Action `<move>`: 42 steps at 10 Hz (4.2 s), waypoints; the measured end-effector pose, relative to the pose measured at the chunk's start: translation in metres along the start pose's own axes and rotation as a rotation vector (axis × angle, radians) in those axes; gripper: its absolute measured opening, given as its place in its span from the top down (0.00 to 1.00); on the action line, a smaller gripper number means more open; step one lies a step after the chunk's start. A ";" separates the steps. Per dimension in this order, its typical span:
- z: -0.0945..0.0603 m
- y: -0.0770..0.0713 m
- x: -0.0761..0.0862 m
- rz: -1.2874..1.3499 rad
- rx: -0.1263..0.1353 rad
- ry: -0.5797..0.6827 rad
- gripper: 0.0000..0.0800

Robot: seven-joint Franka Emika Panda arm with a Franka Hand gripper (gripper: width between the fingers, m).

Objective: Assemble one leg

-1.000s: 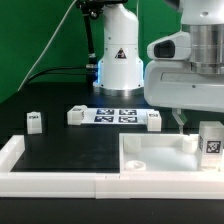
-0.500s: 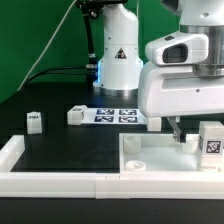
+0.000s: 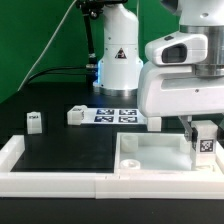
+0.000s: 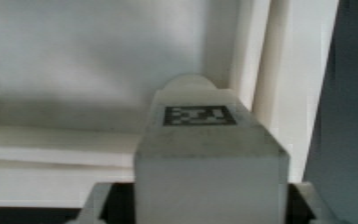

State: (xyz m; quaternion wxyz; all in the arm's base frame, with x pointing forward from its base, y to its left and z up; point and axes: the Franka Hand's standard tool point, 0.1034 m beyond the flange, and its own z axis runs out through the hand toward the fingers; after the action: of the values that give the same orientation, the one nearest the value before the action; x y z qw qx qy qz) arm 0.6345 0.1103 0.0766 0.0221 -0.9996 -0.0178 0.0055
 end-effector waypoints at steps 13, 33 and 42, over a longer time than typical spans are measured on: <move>0.002 -0.005 -0.003 1.511 -0.002 -0.002 0.63; 0.002 -0.004 -0.002 0.219 -0.012 0.001 0.64; 0.003 -0.008 -0.006 1.080 -0.011 0.010 0.64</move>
Offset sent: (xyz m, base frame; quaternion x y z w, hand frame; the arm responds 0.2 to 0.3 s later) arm -0.0076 -0.0005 0.0051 -0.0490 0.0170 0.2591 0.9644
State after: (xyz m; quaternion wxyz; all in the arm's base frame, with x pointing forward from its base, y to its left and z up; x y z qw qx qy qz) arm 0.6283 0.1178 0.0742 0.0112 -0.8667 0.4985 0.0114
